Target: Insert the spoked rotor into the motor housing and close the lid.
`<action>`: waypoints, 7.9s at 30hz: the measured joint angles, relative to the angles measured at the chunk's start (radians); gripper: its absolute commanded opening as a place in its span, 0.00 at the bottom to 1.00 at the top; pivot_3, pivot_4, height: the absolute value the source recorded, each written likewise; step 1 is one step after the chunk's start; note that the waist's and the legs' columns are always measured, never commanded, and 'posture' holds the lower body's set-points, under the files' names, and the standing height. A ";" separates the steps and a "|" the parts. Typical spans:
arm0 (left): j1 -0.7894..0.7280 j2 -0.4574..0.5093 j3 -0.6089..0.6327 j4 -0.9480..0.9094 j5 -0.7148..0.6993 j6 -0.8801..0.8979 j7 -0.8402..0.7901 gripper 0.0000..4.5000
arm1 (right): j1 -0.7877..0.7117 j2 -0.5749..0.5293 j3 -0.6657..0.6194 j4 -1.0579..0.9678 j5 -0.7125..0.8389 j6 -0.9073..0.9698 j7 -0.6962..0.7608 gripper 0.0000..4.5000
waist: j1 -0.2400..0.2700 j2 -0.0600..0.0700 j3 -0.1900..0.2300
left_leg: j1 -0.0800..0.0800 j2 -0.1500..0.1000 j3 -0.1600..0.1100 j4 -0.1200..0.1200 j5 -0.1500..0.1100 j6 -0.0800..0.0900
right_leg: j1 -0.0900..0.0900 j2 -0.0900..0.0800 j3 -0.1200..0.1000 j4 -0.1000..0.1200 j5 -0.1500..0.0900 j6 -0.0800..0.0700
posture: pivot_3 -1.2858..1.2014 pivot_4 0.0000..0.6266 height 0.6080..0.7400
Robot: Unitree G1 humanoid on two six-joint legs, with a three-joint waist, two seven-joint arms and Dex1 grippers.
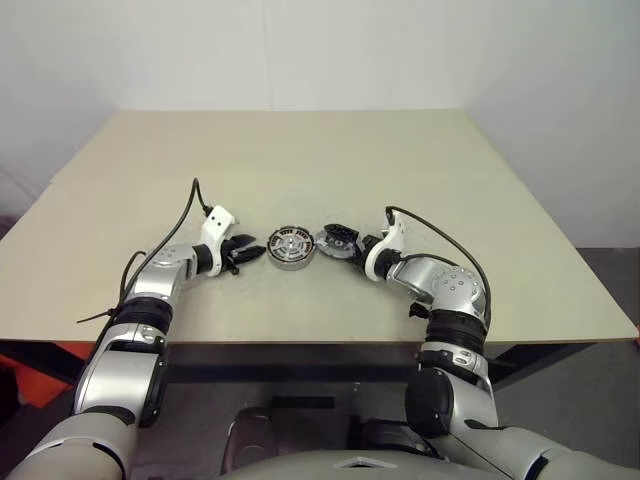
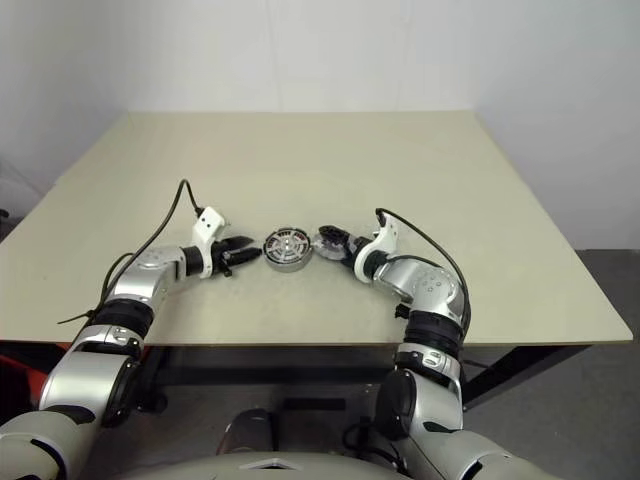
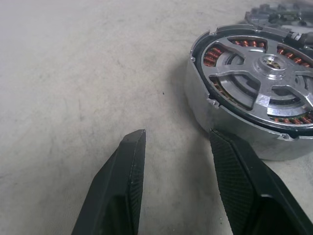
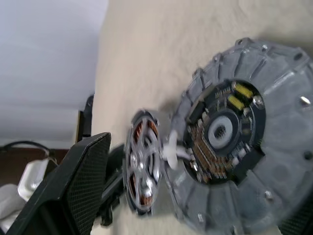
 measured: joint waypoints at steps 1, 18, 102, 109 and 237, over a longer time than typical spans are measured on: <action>0.000 -0.001 0.000 -0.001 0.000 0.000 -0.001 0.49 | 0.000 0.000 0.006 0.008 0.006 -0.025 0.007 1.00 | 0.000 0.000 0.000 | -0.001 0.000 0.000 0.000 0.000 0.000 | -0.001 0.000 0.000 0.000 0.001 -0.002 | 0.52 0.00 1.00; 0.001 -0.005 -0.004 -0.004 0.001 0.001 0.003 0.49 | 0.000 -0.004 0.367 -0.156 0.124 -0.154 0.179 1.00 | 0.001 0.000 0.000 | -0.007 0.000 0.000 0.001 -0.001 0.002 | -0.005 0.000 -0.001 0.000 0.003 -0.006 | 0.52 0.00 1.00; 0.075 0.031 -0.003 -0.088 -0.007 0.007 -0.031 0.49 | -0.040 -0.134 0.753 0.260 -0.622 -0.840 0.426 0.69 | -0.002 -0.001 0.000 | -0.007 0.001 -0.001 0.013 -0.005 0.009 | -0.004 0.000 -0.001 0.008 0.004 -0.008 | 0.52 0.00 1.00; 0.079 0.031 -0.003 -0.091 -0.007 0.013 -0.027 0.49 | -0.058 -0.122 0.749 0.306 -0.630 -0.861 0.405 0.69 | -0.003 -0.001 0.000 | -0.001 0.001 -0.001 0.013 -0.005 0.009 | 0.001 0.000 -0.001 0.008 0.003 -0.007 | 0.52 0.00 1.00; 0.012 -0.086 0.020 -0.243 -0.110 0.329 0.060 0.00 | 0.001 -0.193 0.741 0.100 -0.637 -0.740 0.497 1.00 | 0.001 0.001 -0.005 | 0.000 0.000 0.000 0.004 -0.007 0.012 | 0.006 0.000 0.000 -0.002 0.001 -0.005 | 0.52 0.00 1.00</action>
